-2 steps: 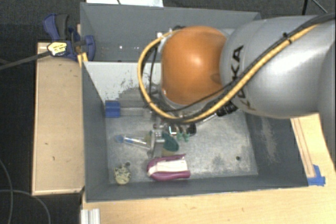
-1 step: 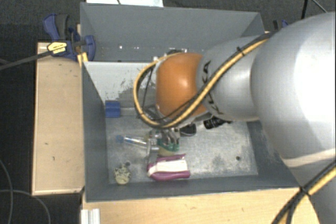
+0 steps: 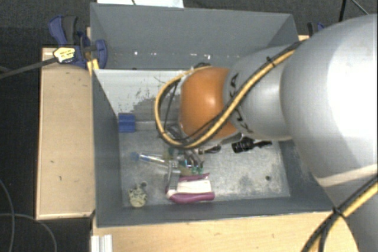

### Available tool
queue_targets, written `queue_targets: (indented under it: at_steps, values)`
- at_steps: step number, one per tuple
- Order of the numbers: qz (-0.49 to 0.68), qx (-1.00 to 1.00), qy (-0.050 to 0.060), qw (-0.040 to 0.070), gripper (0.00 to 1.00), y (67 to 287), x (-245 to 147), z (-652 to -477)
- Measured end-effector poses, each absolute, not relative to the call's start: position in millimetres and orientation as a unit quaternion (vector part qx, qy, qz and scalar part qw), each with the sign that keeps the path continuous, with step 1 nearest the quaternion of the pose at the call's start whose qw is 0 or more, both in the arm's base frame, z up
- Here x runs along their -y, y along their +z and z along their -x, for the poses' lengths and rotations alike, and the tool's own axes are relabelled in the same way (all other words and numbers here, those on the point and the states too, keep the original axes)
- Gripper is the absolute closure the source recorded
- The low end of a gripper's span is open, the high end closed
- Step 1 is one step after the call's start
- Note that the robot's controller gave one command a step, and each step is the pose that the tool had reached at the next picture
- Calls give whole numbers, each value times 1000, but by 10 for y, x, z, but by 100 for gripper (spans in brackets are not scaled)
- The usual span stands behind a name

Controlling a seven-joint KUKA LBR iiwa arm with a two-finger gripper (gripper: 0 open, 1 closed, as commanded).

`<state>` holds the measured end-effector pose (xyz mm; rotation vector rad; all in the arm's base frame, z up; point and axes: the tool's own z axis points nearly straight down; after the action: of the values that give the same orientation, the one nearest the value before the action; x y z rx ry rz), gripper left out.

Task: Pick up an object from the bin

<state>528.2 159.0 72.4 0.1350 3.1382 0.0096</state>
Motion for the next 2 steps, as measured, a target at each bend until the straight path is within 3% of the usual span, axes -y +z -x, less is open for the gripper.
queue_targets:
  at_steps: [1,2]
  values:
    - [-46,-999,1,1,100,703,-1559,-5279]
    - [-48,-999,1,1,0,708,-1563,-5284]
